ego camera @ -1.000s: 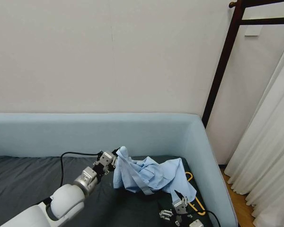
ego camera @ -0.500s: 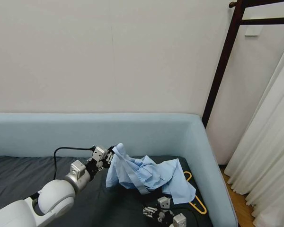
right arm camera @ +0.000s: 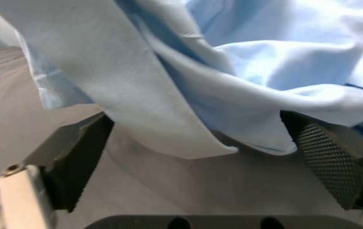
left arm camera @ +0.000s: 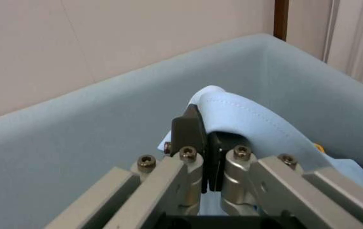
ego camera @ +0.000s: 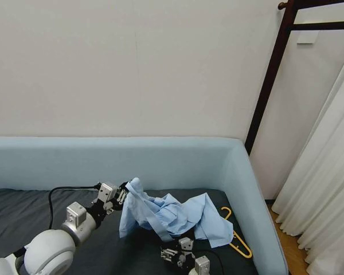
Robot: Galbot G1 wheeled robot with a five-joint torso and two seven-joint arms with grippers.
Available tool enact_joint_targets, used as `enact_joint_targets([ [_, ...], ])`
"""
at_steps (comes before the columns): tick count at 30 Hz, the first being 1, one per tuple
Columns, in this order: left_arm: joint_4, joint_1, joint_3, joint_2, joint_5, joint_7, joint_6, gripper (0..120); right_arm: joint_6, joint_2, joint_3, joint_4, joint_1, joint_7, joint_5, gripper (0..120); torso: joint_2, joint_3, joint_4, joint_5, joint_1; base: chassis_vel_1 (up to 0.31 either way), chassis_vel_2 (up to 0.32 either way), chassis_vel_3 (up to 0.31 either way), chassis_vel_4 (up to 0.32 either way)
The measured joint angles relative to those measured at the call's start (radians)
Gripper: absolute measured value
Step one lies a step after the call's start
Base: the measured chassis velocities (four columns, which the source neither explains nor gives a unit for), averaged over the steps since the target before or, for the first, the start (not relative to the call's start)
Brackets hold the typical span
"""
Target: Pick up the clothes from the sofa and hang them on the clothes hanger.
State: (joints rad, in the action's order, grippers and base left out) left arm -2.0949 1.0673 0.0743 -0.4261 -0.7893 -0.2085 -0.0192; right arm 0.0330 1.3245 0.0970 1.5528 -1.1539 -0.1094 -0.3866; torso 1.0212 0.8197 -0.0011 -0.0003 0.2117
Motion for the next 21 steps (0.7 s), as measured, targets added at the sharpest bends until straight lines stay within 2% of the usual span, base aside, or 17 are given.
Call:
enact_joint_targets([
  [4, -0.002, 0.001, 0.003, -0.003, -0.002, -0.006, 0.001, 0, 0.004, 0.012, 0.006, -0.008, 0.002, -0.009, -0.008, 84, 0.000, 0.000, 0.0000, 0.0000, 0.000, 0.000, 0.000, 0.000, 0.000],
  [6, -0.002, -0.004, 0.003, -0.003, -0.005, -0.007, 0.001, 0, 0.005, 0.015, 0.007, -0.013, 0.003, -0.016, -0.011, 74, 0.000, 0.000, 0.0000, 0.0000, 0.000, 0.000, 0.000, 0.000, 0.000],
  [7, -0.002, -0.004, 0.003, -0.003, -0.005, -0.007, 0.001, 0, 0.005, 0.015, 0.007, -0.013, 0.003, -0.016, -0.011, 74, 0.000, 0.000, 0.0000, 0.0000, 0.000, 0.000, 0.000, 0.000, 0.000],
  [11, -0.001, -0.005, 0.003, -0.013, -0.005, -0.009, 0.001, 0, 0.009, 0.004, 0.007, -0.013, 0.006, -0.023, -0.023, 53, 0.000, 0.000, -0.0001, 0.0000, 0.000, 0.000, 0.000, 0.000, 0.000],
  [12, -0.001, -0.005, 0.003, -0.013, -0.005, -0.009, 0.001, 0, 0.009, 0.004, 0.007, -0.013, 0.006, -0.023, -0.023, 53, 0.000, 0.000, -0.0001, 0.0000, 0.000, 0.000, 0.000, 0.000, 0.000],
  [17, -0.007, 0.003, 0.006, -0.015, 0.001, -0.007, 0.000, 0, 0.010, -0.003, 0.001, -0.013, 0.016, -0.035, -0.047, 34, 0.000, 0.000, 0.0000, 0.0001, 0.000, 0.000, 0.000, 0.000, 0.000],
  [18, -0.007, 0.003, 0.006, -0.015, 0.001, -0.007, 0.000, 0, 0.010, -0.003, 0.001, -0.013, 0.016, -0.035, -0.047, 34, 0.000, 0.000, 0.0000, 0.0001, 0.000, 0.000, 0.000, 0.000, 0.000],
  [20, -0.009, 0.004, 0.006, -0.018, 0.001, -0.007, -0.002, 0, 0.010, -0.005, -0.007, -0.005, 0.023, -0.043, -0.064, 22, 0.000, 0.000, 0.0000, 0.0001, 0.000, 0.000, 0.000, 0.000, 0.000],
  [21, -0.009, 0.004, 0.006, -0.018, 0.001, -0.007, -0.002, 0, 0.010, -0.005, -0.007, -0.005, 0.023, -0.043, -0.064, 22, 0.000, 0.000, 0.0000, 0.0001, 0.000, 0.000, 0.000, 0.000, 0.000],
])
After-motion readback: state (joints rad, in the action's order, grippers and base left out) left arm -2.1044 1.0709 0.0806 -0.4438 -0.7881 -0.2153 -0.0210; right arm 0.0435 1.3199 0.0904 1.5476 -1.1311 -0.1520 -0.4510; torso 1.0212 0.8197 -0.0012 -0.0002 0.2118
